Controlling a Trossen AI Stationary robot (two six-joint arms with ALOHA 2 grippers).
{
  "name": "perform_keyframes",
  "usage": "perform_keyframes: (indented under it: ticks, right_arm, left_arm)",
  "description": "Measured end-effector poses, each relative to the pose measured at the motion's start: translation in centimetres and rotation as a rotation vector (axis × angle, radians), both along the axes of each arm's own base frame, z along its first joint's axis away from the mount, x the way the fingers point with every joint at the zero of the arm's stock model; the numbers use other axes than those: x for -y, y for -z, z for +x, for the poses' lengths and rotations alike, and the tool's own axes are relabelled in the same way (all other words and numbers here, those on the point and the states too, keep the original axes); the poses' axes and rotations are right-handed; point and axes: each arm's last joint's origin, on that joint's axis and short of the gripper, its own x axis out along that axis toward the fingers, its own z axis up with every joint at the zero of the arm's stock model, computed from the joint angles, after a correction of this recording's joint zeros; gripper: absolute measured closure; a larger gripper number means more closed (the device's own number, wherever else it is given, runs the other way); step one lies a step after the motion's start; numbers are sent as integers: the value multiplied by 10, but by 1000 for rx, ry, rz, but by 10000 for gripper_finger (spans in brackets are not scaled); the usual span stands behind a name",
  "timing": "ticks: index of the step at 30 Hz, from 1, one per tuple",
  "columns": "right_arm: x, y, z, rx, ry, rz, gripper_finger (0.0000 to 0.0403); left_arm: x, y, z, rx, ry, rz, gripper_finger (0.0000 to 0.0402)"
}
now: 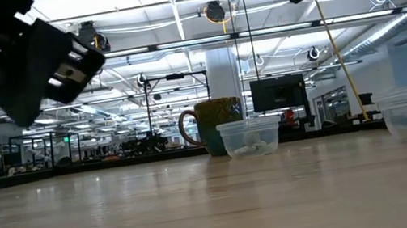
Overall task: Pick and place items into bin
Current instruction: Put the stevia packet into the bottom transparent bin
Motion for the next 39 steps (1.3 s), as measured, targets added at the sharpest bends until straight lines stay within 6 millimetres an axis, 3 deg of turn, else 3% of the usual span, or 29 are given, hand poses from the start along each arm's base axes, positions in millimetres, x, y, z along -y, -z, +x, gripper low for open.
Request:
perform_keyframes:
  ticks: [4, 10, 15, 20, 27, 33, 39]
  right_arm:
    - [-14, 11, 19, 107, -136, 59, 280]
    - [-31, 39, 50, 202, -249, 80, 256]
    - [-49, 32, 90, 185, -344, 122, 232]
    - [-64, 35, 115, 40, -397, 107, 223]
    - [-63, 61, 139, -62, -385, 190, 223]
    - [-49, 80, 157, -74, -387, 270, 224]
    - [-45, 86, 163, -75, -426, 319, 224]
  left_arm:
    - [-12, -23, -12, -92, -68, 134, 213]
    - [-33, -41, -37, -196, -213, 281, 213]
    - [-48, -51, -52, -229, -320, 401, 213]
    - [-53, -58, -55, -223, -400, 374, 213]
    - [-54, -59, -55, -206, -363, 393, 213]
    - [-58, -60, -51, -178, -384, 402, 213]
    - [-59, -60, -50, -192, -446, 367, 213]
